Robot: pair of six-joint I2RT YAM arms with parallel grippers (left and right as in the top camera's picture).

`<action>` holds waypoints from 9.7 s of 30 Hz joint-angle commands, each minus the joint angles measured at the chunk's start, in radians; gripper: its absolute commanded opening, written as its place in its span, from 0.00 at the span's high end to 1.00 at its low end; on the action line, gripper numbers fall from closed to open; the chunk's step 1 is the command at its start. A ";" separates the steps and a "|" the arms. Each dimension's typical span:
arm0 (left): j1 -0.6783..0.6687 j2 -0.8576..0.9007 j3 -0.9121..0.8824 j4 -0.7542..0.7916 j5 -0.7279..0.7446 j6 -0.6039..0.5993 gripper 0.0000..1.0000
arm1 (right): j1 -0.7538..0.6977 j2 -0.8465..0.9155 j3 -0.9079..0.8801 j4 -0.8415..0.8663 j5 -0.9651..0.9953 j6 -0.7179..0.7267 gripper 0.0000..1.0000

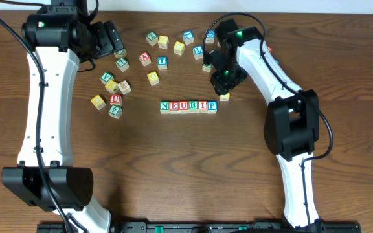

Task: Spell out NEURIPS

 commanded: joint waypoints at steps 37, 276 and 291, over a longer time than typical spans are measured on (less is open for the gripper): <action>0.004 0.008 -0.006 -0.003 -0.013 0.010 0.02 | -0.034 -0.027 -0.122 0.118 -0.005 -0.347 0.40; 0.004 0.008 -0.006 -0.003 -0.013 0.010 0.02 | -0.020 -0.027 -0.142 0.013 0.032 0.612 0.77; 0.004 0.008 -0.006 -0.003 -0.013 0.010 0.02 | 0.009 -0.027 -0.142 0.027 0.007 0.612 0.76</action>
